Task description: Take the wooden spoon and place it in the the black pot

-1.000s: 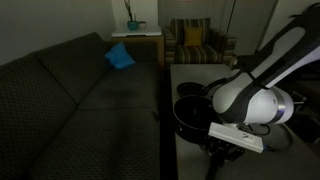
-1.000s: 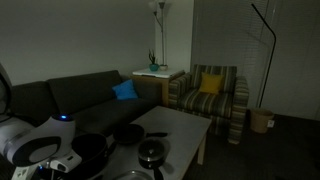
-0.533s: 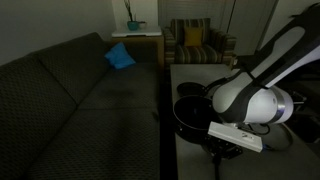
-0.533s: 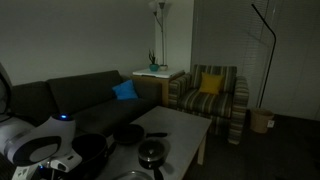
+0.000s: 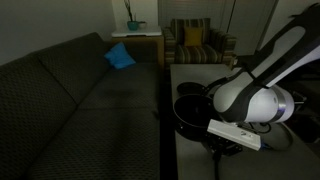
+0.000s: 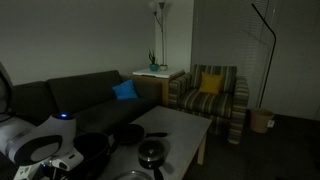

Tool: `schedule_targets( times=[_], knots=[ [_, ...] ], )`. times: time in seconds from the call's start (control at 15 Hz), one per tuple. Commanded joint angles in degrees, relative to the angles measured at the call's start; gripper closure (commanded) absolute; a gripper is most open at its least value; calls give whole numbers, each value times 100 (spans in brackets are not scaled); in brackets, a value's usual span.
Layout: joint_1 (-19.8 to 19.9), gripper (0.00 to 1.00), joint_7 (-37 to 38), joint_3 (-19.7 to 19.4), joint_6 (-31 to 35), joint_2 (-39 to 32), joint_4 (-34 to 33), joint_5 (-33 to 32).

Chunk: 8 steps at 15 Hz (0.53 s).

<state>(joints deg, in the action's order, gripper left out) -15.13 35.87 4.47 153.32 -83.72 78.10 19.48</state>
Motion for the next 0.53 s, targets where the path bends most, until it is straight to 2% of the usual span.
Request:
schedule_targets(
  times=[0.0,0.47],
  knots=[
    [-29,97,175,-174,275,223,312,47],
    [-80,97,414,-352,724,612,909,63]
  ],
)
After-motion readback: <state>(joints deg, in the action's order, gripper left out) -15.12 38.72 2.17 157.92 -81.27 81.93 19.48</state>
